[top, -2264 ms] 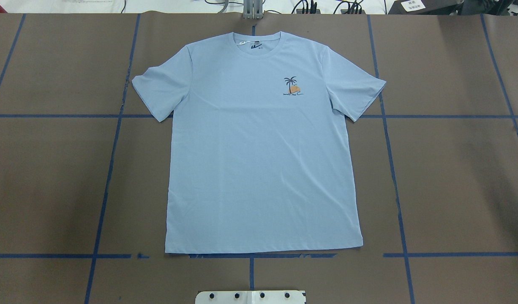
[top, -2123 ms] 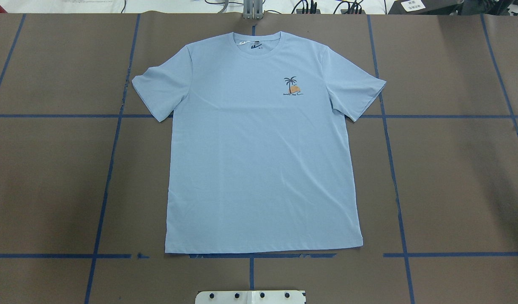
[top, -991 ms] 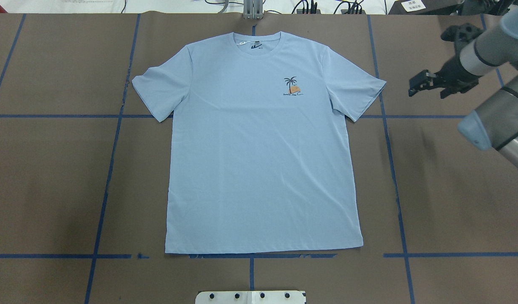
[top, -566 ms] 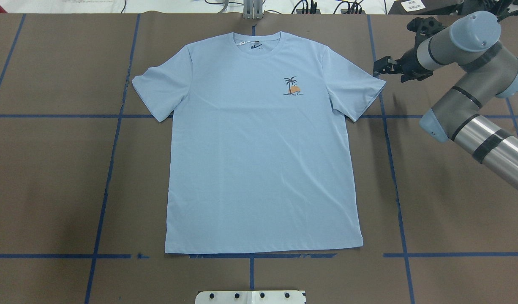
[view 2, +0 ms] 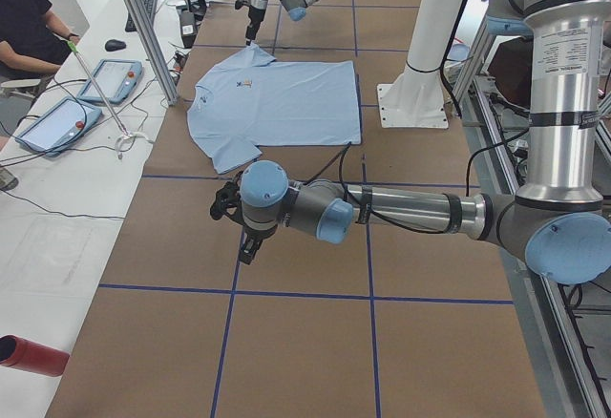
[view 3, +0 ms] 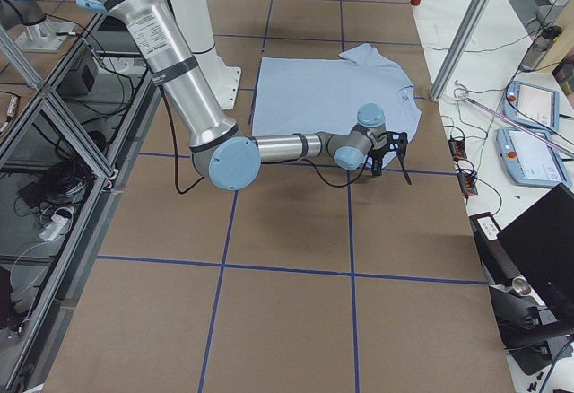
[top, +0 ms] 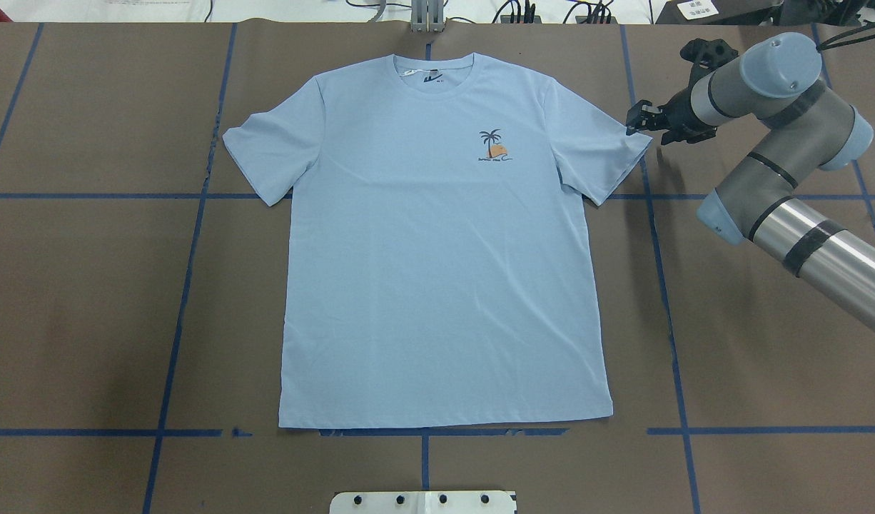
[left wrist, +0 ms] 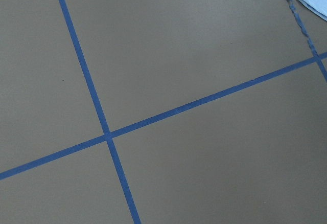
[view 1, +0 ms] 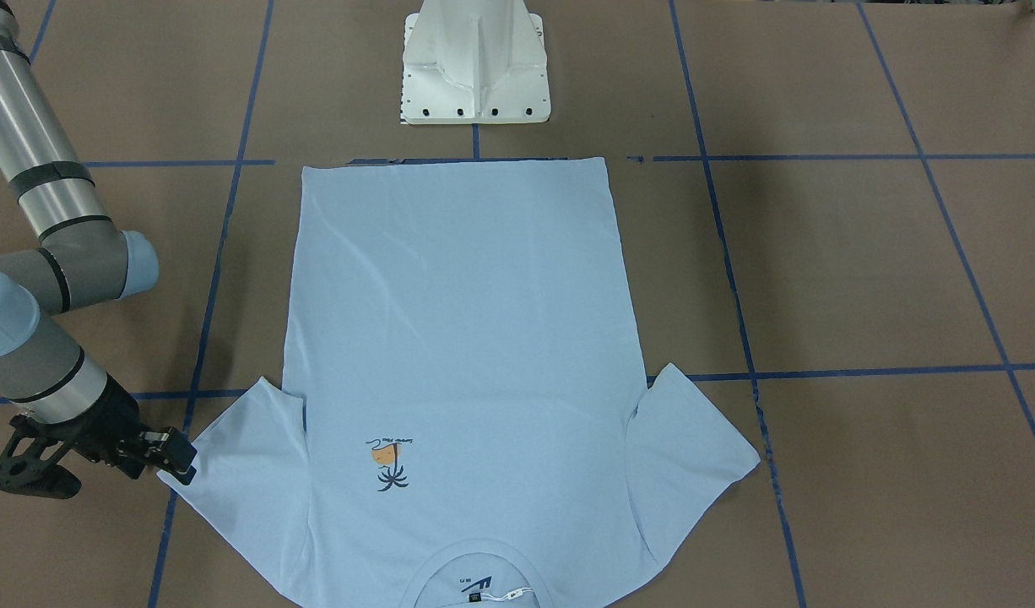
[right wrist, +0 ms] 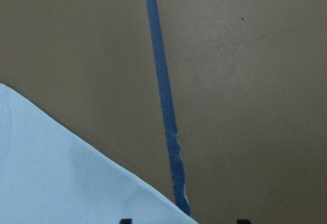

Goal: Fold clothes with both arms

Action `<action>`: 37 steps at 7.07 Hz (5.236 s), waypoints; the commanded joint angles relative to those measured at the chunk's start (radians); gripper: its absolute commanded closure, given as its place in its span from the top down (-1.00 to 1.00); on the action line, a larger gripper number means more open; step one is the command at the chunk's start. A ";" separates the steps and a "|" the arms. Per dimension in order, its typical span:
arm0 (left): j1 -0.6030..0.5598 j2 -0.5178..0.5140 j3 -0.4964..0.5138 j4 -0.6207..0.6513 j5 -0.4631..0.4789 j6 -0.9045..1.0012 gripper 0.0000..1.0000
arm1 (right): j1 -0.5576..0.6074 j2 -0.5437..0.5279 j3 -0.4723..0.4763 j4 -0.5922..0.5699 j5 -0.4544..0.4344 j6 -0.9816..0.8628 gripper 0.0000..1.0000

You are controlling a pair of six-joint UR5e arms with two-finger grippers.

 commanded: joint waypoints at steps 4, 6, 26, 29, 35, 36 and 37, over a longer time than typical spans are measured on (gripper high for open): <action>0.000 0.002 0.009 0.000 -0.023 0.000 1.00 | -0.015 0.013 0.032 -0.006 0.003 0.025 -1.00; 0.000 0.002 0.007 0.000 -0.023 -0.001 1.00 | -0.146 0.142 0.037 -0.021 -0.085 0.284 -1.00; 0.621 -0.664 0.624 -0.505 0.551 -1.179 0.20 | -0.214 -0.197 0.593 -0.079 -0.110 0.325 1.00; 0.621 -0.667 0.647 -0.525 0.551 -1.181 0.04 | -0.217 -0.195 0.580 -0.078 -0.112 0.322 1.00; 0.634 -0.670 0.650 -0.526 0.552 -1.179 -0.57 | -0.217 -0.191 0.575 -0.079 -0.110 0.311 1.00; 0.634 -0.672 0.649 -0.526 0.551 -1.179 -1.00 | -0.217 -0.192 0.573 -0.079 -0.110 0.311 1.00; 0.634 -0.678 0.643 -0.525 0.551 -1.181 -1.00 | -0.217 -0.192 0.573 -0.079 -0.110 0.309 1.00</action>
